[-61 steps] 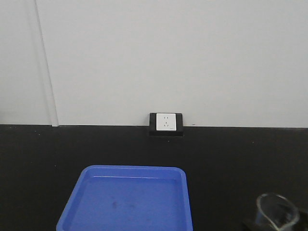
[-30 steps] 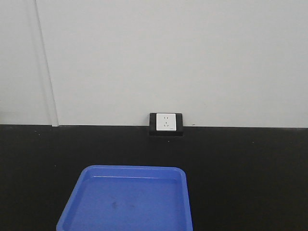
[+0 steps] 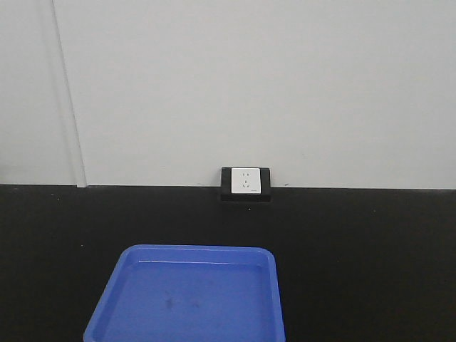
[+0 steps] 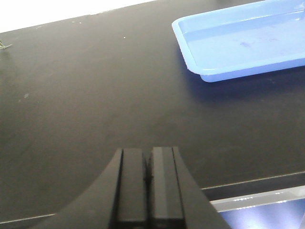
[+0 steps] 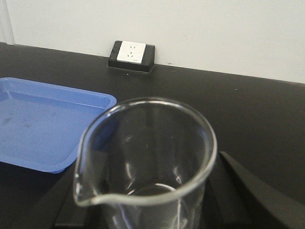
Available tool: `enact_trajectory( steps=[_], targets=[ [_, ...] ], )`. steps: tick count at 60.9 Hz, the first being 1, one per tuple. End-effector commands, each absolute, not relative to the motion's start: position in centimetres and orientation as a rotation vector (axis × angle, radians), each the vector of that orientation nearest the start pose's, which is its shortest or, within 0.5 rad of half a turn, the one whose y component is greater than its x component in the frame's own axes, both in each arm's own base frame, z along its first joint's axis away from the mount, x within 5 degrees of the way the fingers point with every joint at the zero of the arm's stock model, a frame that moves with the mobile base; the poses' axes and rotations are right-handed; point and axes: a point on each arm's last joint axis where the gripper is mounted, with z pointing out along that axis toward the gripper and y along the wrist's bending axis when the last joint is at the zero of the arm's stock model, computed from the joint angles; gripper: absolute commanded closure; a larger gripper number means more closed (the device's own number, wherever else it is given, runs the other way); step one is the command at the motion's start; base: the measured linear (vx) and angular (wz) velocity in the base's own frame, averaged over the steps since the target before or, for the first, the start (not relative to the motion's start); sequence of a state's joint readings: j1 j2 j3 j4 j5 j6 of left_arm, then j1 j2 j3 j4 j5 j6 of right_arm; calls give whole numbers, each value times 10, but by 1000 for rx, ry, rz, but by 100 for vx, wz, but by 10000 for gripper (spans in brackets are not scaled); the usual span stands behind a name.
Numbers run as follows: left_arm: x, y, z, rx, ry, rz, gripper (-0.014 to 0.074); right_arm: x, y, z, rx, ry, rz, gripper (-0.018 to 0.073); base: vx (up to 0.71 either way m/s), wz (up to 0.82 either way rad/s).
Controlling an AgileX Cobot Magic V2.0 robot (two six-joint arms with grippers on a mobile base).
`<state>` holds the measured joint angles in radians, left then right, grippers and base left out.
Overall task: Move beaker to silver tray on left bench
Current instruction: 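Hold the beaker in the right gripper while the base backs away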
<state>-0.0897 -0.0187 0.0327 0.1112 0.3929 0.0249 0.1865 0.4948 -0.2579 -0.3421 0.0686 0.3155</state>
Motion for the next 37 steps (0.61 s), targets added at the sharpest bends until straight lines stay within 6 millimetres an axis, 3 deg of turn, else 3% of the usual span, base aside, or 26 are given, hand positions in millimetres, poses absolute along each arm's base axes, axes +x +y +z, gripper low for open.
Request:
enact_trajectory(
  steps=[1,18,37],
  targets=[
    [54,-2,169,178,1812,50,595,111,20,272,-192,1683,103,571,0,0],
    [54,-2,169,178,1812,50,595,111,20,272,-192,1683,103,571,-2,-8],
    [54,-2,169,178,1812,50,595,111,20,272,-192,1683,103,571,-10,-30]
  ],
)
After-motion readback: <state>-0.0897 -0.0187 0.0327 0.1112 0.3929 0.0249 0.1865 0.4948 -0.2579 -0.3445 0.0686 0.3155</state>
